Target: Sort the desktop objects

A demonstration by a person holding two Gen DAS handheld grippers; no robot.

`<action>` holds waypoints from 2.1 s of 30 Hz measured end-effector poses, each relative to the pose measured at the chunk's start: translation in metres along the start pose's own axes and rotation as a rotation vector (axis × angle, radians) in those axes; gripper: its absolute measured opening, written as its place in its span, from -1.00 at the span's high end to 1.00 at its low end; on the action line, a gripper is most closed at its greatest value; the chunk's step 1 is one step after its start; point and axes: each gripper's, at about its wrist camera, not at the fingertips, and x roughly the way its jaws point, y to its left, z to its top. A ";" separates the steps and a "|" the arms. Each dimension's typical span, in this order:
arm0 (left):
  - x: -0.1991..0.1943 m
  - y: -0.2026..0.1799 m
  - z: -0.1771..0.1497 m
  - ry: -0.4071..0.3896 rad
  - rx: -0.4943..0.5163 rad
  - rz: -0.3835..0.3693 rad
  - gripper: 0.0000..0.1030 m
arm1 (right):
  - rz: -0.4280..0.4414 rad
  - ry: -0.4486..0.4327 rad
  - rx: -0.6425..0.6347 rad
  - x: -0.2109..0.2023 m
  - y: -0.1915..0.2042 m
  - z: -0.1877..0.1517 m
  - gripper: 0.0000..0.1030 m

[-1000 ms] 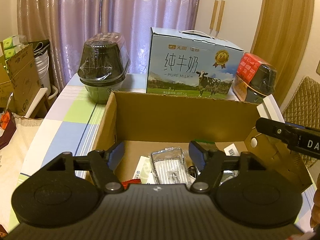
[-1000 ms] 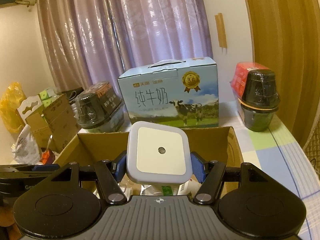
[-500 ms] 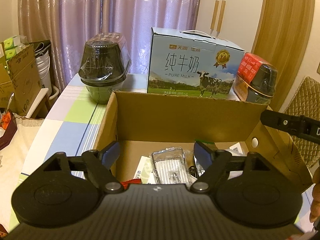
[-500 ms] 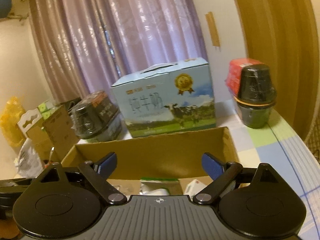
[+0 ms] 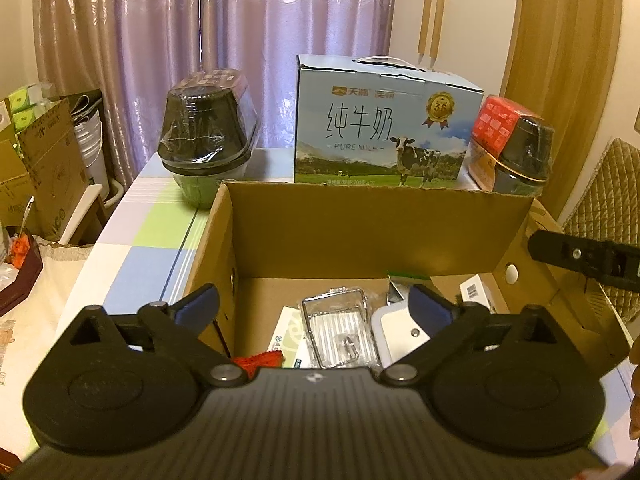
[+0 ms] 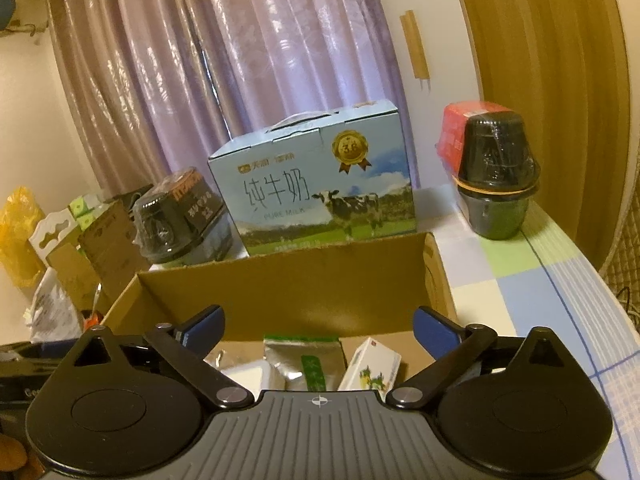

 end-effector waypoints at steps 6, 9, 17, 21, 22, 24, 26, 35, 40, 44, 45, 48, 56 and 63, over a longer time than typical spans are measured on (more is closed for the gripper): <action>-0.017 -0.006 -0.007 -0.003 0.009 0.017 -0.98 | -0.005 0.006 0.024 -0.022 -0.003 -0.007 -0.96; -0.028 -0.006 -0.011 -0.004 -0.006 0.025 -0.98 | -0.007 0.001 0.027 -0.041 -0.001 -0.014 -0.96; -0.079 -0.008 -0.033 0.015 -0.044 0.035 -0.98 | -0.021 -0.023 0.031 -0.095 0.003 -0.031 -0.96; -0.113 -0.014 -0.044 0.006 -0.047 0.045 -0.98 | -0.022 -0.008 0.006 -0.118 0.012 -0.038 -0.96; -0.119 -0.016 -0.046 0.012 -0.043 0.061 -0.98 | -0.022 0.000 -0.002 -0.124 0.015 -0.041 -0.96; -0.134 -0.020 -0.053 0.027 -0.042 0.086 -0.98 | -0.020 0.015 -0.020 -0.136 0.021 -0.047 -0.96; -0.148 -0.021 -0.061 0.039 -0.059 0.073 -0.98 | -0.026 0.039 -0.033 -0.149 0.027 -0.052 -0.96; -0.220 -0.029 -0.090 0.026 -0.108 0.043 -0.98 | -0.070 0.063 -0.062 -0.218 0.040 -0.061 -0.96; -0.259 -0.036 -0.097 -0.006 -0.111 0.039 -0.98 | -0.087 0.049 -0.083 -0.254 0.049 -0.065 -0.96; -0.285 -0.044 -0.101 -0.035 -0.100 0.044 -0.98 | -0.089 0.047 -0.115 -0.276 0.057 -0.068 -0.97; -0.290 -0.046 -0.102 -0.038 -0.090 0.049 -0.98 | -0.090 0.047 -0.114 -0.281 0.058 -0.070 -0.97; -0.300 -0.052 -0.104 -0.034 -0.077 0.037 -0.98 | -0.084 0.051 -0.105 -0.291 0.059 -0.071 -0.97; -0.322 -0.060 -0.114 -0.048 -0.103 0.022 -0.98 | -0.078 0.065 -0.125 -0.309 0.064 -0.088 -0.97; -0.329 -0.068 -0.118 -0.050 -0.098 0.001 -0.98 | -0.077 0.100 -0.145 -0.311 0.066 -0.095 -0.97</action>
